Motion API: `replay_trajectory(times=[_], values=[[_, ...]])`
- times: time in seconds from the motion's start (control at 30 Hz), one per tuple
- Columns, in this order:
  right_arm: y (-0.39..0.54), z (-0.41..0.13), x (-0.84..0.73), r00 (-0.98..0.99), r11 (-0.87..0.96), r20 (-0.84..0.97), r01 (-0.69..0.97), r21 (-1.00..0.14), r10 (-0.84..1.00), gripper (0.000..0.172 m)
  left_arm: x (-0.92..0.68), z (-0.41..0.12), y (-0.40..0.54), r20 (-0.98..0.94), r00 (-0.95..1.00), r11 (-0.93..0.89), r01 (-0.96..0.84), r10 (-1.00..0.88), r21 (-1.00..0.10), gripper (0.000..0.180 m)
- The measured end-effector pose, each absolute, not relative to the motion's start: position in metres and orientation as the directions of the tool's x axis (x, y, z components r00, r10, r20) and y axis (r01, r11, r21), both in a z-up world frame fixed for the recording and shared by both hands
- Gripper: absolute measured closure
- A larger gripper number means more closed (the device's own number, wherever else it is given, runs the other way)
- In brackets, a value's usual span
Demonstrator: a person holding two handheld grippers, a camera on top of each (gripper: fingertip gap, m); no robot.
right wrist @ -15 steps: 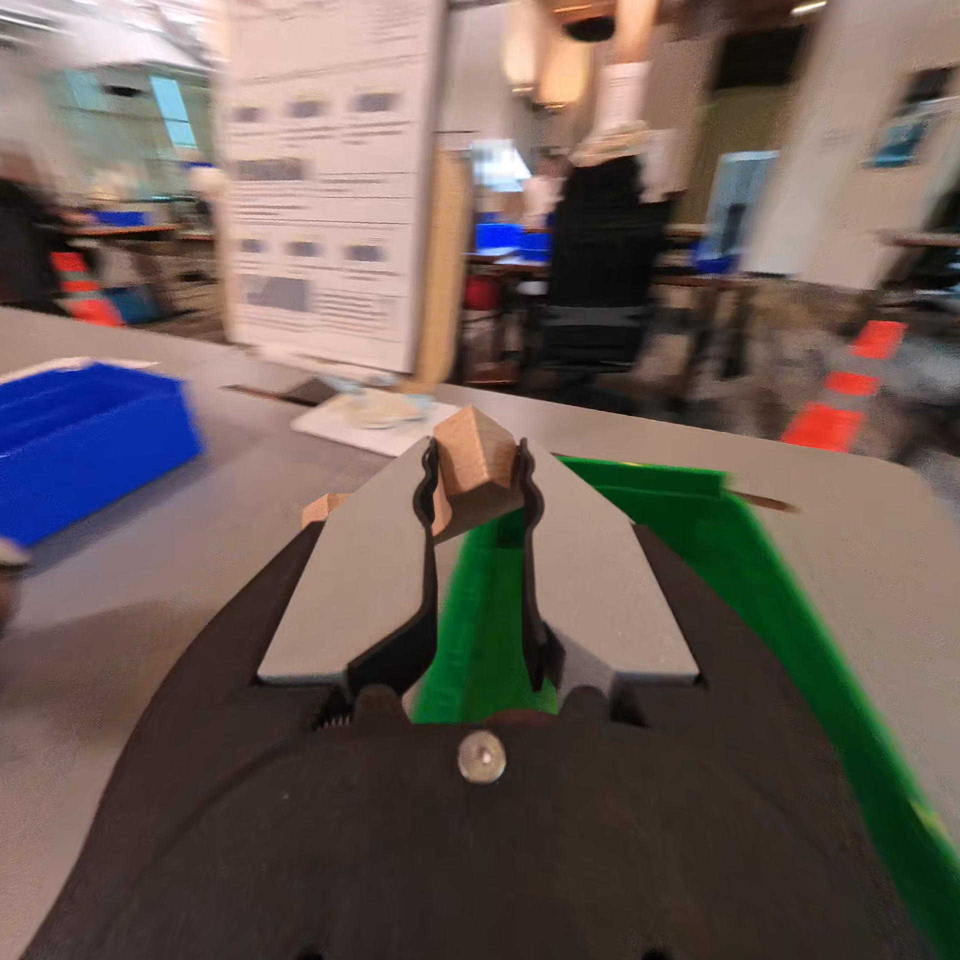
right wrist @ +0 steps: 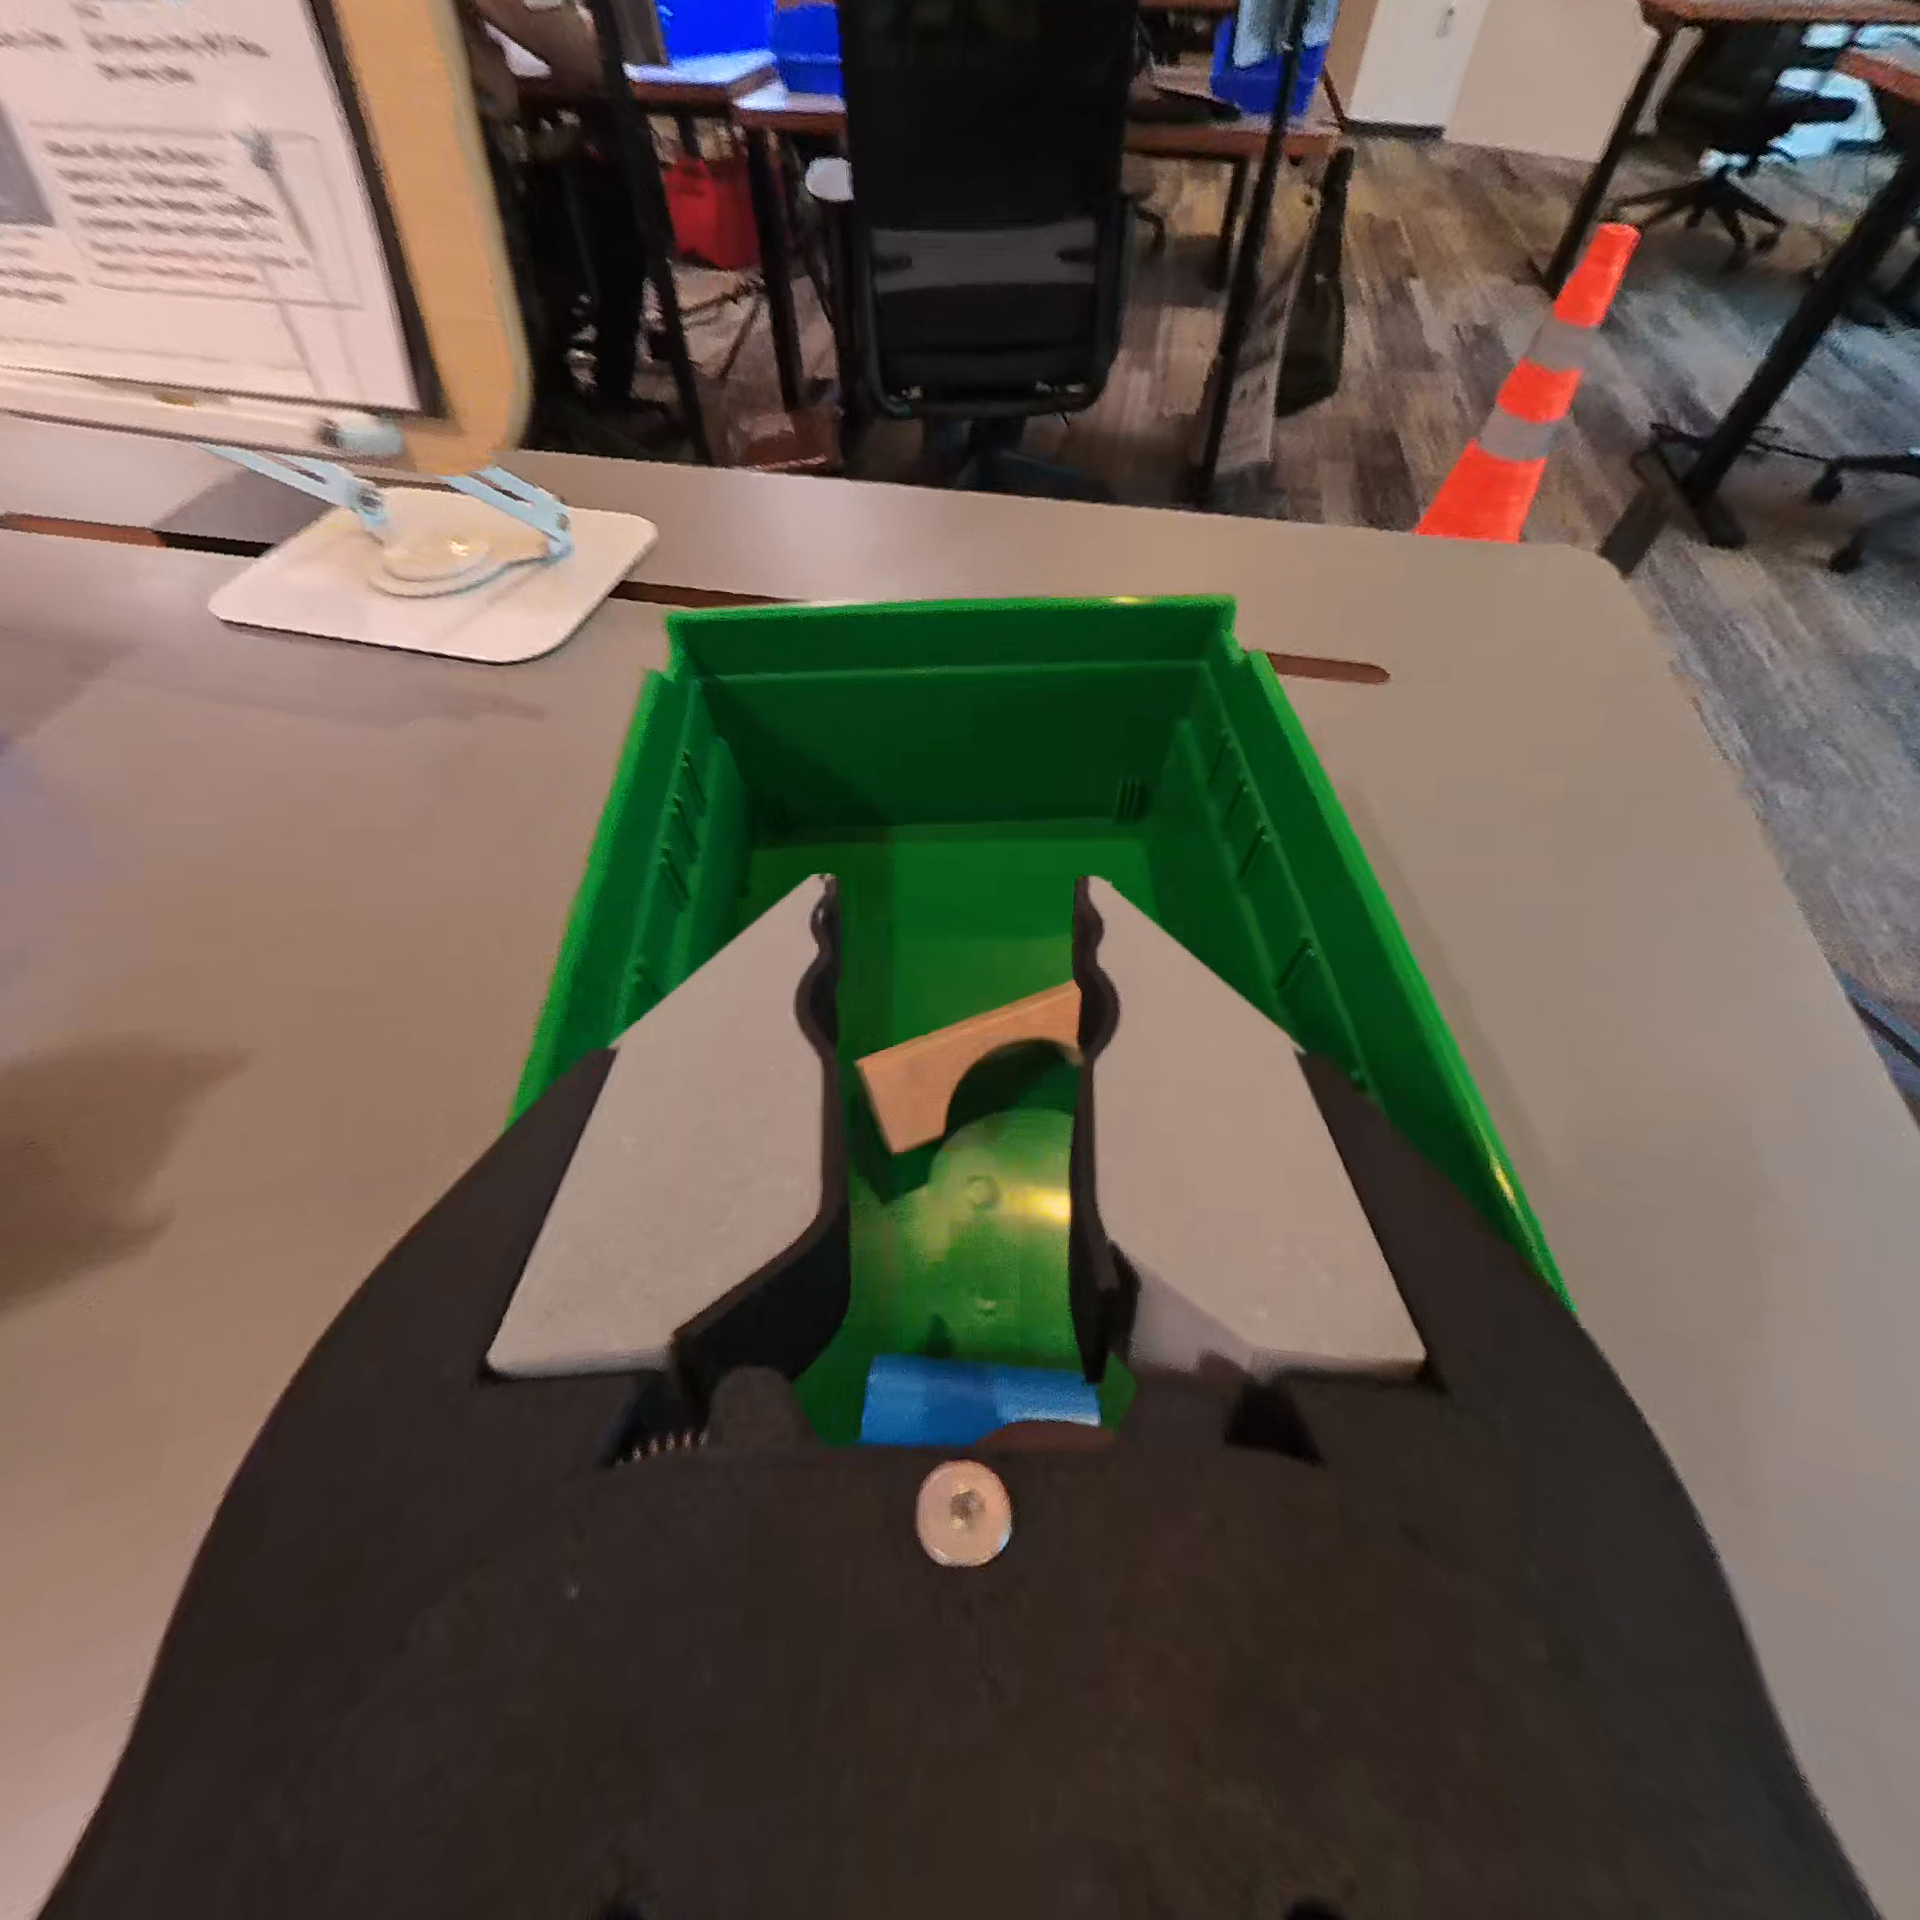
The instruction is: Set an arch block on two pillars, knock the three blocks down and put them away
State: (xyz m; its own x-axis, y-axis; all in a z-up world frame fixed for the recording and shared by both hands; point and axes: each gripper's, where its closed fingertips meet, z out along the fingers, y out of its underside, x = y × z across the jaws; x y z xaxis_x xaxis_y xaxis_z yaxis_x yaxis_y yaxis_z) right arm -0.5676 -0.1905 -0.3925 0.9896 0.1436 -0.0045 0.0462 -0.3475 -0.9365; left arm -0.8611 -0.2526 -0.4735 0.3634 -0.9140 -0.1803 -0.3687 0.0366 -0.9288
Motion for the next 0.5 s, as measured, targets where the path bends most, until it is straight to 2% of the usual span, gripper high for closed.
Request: replay_trajectory(times=[0.1,0.2,0.33,0.4,0.5], values=[[-0.205,-0.375,-0.592,0.962,-0.317,-0.056,0.033,-0.948,0.267,0.112,-0.867,-0.475,-0.267,-0.107,0.371,-0.028,-0.339,-0.922,-0.94,0.123],[-0.223,-0.357,-0.616,0.922,-0.274,-0.066,0.045,-0.961,0.381,0.103,-0.887,-0.456,-0.286,-0.101,0.423,-0.04,-0.313,-0.9,-0.949,0.111],[-0.239,-0.355,-0.649,0.884,-0.279,-0.046,0.097,-0.955,0.466,0.086,-0.947,-0.429,-0.303,-0.103,0.569,-0.1,-0.314,-0.816,-0.944,0.114],[-0.244,-0.366,-0.664,0.869,-0.306,-0.012,0.162,-0.938,0.496,0.081,-0.999,-0.421,-0.294,-0.068,0.691,-0.178,-0.278,-0.72,-0.944,0.113],[-0.246,-0.391,-0.668,0.879,-0.35,0.076,0.266,-0.898,0.471,0.083,-1.084,-0.429,-0.272,-0.1,0.852,-0.254,-0.263,-0.514,-0.931,0.113]])
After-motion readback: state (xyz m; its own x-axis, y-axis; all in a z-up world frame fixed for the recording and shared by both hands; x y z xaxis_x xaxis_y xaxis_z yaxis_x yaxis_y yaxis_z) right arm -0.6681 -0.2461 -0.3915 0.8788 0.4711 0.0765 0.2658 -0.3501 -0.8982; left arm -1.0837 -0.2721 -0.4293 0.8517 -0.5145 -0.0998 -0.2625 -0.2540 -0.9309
